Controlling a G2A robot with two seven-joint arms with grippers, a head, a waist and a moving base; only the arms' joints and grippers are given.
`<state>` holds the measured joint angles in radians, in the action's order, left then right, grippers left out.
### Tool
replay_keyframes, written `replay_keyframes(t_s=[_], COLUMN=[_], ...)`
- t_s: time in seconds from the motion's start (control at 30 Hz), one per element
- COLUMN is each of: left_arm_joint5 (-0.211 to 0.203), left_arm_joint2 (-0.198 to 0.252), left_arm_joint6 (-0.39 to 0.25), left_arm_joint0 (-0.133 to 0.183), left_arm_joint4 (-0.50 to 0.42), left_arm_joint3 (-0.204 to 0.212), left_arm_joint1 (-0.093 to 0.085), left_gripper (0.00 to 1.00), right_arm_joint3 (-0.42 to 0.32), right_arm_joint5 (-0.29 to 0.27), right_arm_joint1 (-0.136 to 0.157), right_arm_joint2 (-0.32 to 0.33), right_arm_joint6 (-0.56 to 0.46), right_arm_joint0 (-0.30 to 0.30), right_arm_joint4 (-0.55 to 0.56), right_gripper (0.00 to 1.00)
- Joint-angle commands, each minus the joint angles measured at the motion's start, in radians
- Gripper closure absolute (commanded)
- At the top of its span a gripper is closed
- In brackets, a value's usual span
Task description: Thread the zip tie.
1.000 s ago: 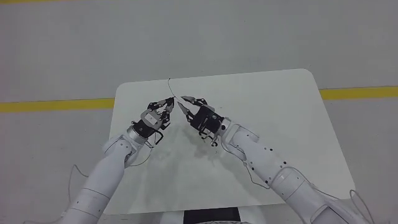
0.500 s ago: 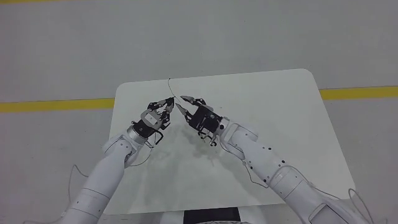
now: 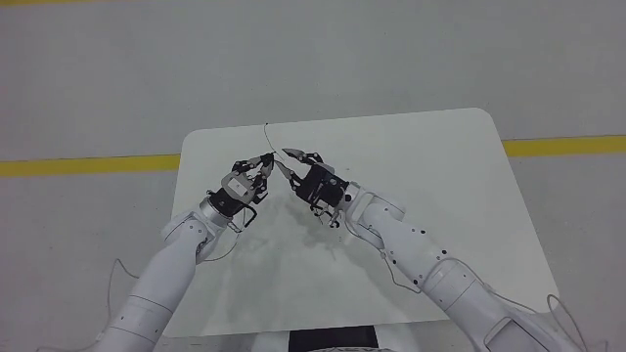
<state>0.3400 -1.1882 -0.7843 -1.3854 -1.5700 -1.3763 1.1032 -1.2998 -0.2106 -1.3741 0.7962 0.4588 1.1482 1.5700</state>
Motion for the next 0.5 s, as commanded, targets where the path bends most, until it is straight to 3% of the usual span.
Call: replay_keyframes(t_s=[0.0,0.37,0.47], left_arm_joint5=[0.000,0.000,0.000], left_arm_joint2=[0.000,0.000,0.000], left_arm_joint6=[0.000,0.000,0.000], left_arm_joint0=[0.000,0.000,0.000], left_arm_joint4=[0.000,0.000,0.000], left_arm_joint3=[0.000,0.000,0.000], left_arm_joint1=[0.000,0.000,0.000], left_gripper=[1.00,1.00,1.00], right_arm_joint3=[0.001,0.002,0.006], right_arm_joint5=[0.001,0.005,0.003], right_arm_joint1=[0.000,0.002,0.002], right_arm_joint2=[0.000,0.001,0.002], right_arm_joint6=[0.001,0.010,0.010], right_arm_joint0=[0.000,0.001,0.000], right_arm_joint4=[0.000,0.000,0.000], right_gripper=[0.81,0.89,0.95])
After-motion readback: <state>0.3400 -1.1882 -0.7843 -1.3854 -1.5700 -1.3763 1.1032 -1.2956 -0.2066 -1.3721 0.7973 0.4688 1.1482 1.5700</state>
